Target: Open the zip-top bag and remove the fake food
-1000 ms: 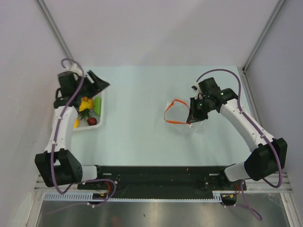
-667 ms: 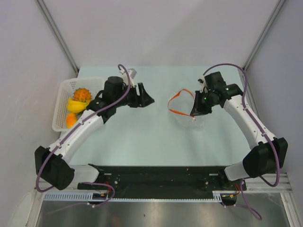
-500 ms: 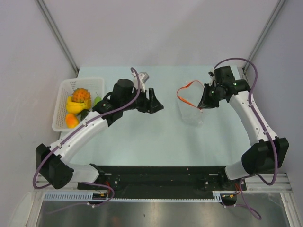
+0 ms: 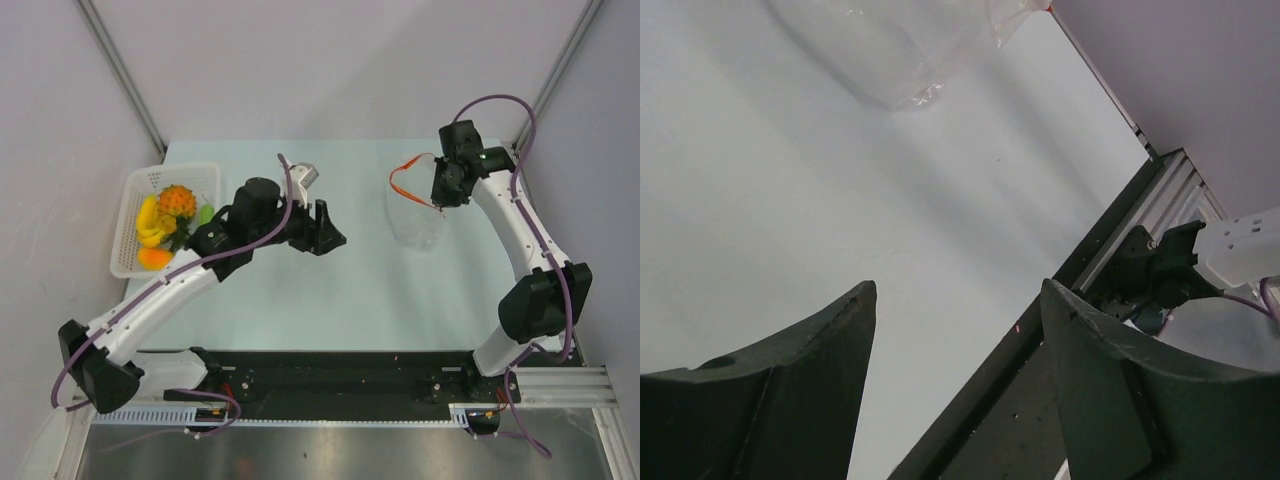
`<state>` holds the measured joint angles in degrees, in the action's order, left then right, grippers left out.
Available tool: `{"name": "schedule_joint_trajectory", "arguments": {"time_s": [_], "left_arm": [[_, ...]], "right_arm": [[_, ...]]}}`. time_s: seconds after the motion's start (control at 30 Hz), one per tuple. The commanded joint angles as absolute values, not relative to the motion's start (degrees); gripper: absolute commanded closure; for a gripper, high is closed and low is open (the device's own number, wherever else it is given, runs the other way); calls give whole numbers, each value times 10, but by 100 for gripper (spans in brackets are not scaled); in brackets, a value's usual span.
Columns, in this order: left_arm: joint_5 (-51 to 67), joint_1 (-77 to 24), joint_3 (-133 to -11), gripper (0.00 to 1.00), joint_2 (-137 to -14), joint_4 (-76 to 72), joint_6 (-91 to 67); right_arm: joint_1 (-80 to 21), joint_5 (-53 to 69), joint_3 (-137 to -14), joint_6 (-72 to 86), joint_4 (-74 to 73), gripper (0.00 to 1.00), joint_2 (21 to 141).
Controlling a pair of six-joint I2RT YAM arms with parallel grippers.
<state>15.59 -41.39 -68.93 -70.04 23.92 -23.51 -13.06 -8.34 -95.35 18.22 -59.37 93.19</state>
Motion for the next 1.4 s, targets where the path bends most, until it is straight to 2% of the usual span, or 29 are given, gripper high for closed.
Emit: {"name": "schedule_joint_trajectory", "arguments": {"time_s": [0.0,0.2,0.3,0.33,0.4,0.43,0.5,0.57,0.6,0.7,0.97,1.07,1.1,1.2,1.23,1.37], "left_arm": [[113,-417,-664,30,-626,279,-204],[95,-417,-635,29,-585,310,-205],[90,-417,-632,29,-570,324,-211],[86,-417,-631,29,-562,332,-215],[84,-417,-628,29,-551,342,-220],[83,-417,-622,29,-538,351,-226],[80,-417,-613,29,-522,359,-234],[80,-417,-604,28,-496,365,-237],[80,-417,-593,27,-486,365,-239],[78,-417,-578,25,-469,352,-236],[107,-416,-652,25,-523,330,-214],[135,-416,-654,25,-533,287,-240],[152,-416,-644,25,-530,256,-253],[189,-417,-570,25,-495,161,-336],[198,-417,-543,25,-482,134,-363],[221,-417,-371,25,-378,22,-524]], "right_arm": [[-173,-233,-987,139,-577,80,957],[-234,-217,-997,144,-548,74,1032],[-262,-180,-1022,163,-549,63,1081],[-265,-141,-1027,182,-548,56,1093],[-270,-107,-1035,194,-541,49,1119],[-271,-81,-1039,199,-537,41,1123],[-283,-74,-1054,201,-541,29,1127],[-297,-69,-1060,188,-540,22,1111],[-301,-75,-1058,187,-541,13,1103],[-303,-73,-1046,188,-551,0,1062],[-305,-51,-999,223,-582,0,889],[-305,-37,-943,249,-584,0,813],[-305,-26,-889,271,-573,0,765],[-308,40,-798,336,-535,0,681],[-313,60,-720,355,-515,0,612],[-328,108,-541,478,-434,0,427]]}}
